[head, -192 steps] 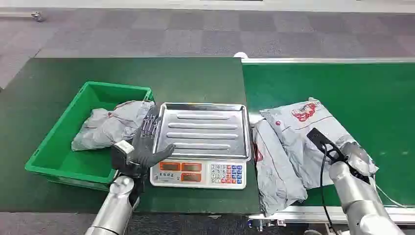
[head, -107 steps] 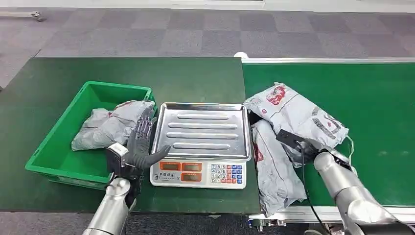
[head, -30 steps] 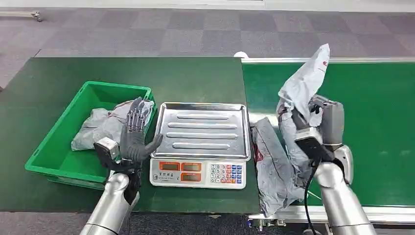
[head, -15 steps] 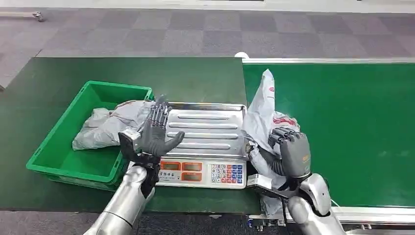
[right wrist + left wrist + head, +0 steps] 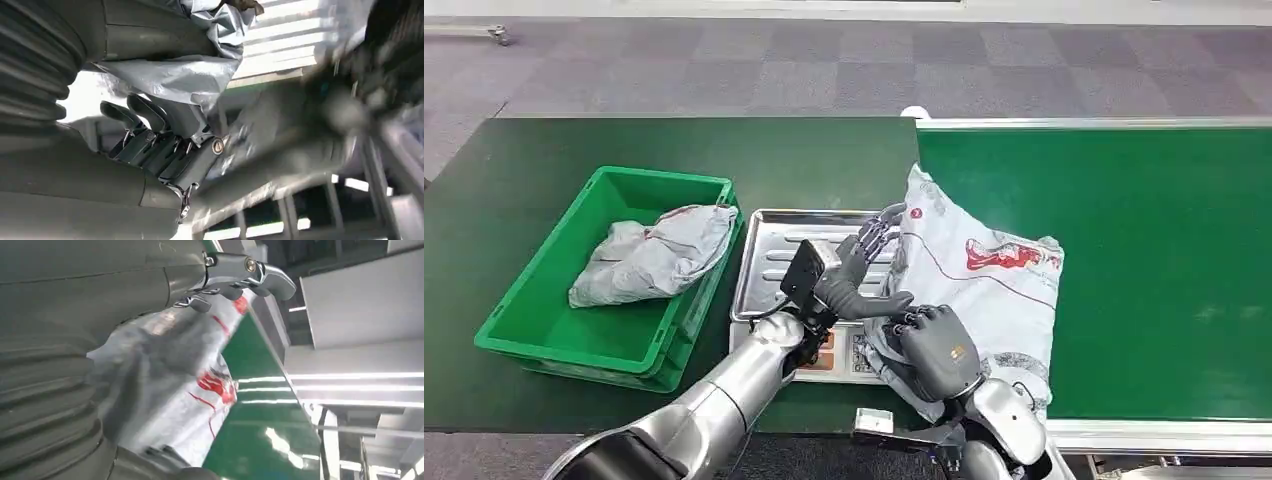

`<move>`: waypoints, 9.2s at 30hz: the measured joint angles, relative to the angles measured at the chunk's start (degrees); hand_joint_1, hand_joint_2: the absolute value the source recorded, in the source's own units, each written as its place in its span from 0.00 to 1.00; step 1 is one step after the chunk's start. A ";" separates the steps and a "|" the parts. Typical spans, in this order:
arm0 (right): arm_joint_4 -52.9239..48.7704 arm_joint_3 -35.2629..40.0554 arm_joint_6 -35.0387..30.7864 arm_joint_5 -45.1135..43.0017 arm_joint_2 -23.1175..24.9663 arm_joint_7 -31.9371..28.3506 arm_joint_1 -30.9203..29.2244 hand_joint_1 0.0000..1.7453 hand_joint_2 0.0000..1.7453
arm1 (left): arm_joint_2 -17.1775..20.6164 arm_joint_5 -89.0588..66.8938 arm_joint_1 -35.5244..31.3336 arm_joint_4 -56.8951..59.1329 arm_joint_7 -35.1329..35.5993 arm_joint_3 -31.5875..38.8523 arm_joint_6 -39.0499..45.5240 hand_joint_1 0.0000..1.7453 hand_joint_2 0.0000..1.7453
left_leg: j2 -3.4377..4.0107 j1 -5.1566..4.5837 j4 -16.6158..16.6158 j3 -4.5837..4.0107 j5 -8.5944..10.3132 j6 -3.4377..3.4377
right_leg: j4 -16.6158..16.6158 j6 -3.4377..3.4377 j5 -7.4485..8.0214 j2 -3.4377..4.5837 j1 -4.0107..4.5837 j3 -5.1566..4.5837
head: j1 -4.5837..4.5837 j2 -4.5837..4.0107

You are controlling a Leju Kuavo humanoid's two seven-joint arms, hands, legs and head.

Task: Moved the parcel from conveyor to table for the left to box.

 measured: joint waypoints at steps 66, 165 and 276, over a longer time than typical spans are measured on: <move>27.66 30.05 17.77 -62.24 3.47 -11.98 -38.24 0.00 1.00 | 8.96 3.04 16.33 -33.14 -1.11 7.30 53.16 0.00 1.00 | 0.05 0.07 0.00 0.03 0.06 -0.07 | 0.03 -0.08 0.07 0.15 0.01 -0.05 | -0.02 0.00; 32.67 -18.78 -9.42 -69.92 -4.39 -17.05 -9.82 0.00 1.00 | 13.75 -39.96 2.48 -13.97 32.76 -12.94 6.82 1.00 1.00 | 0.04 0.05 -0.02 0.11 -0.01 -0.04 | 0.00 -0.07 0.05 0.13 -0.01 0.08 | 0.00 0.00; 24.92 -22.26 -9.82 -73.65 -5.60 -17.49 -4.53 0.00 1.00 | 21.20 7.99 25.94 -54.55 -0.85 18.53 -2.04 0.00 1.00 | 0.21 0.08 -0.05 0.01 0.02 -0.14 | -0.01 -0.17 0.12 0.25 0.03 -0.12 | -0.02 0.00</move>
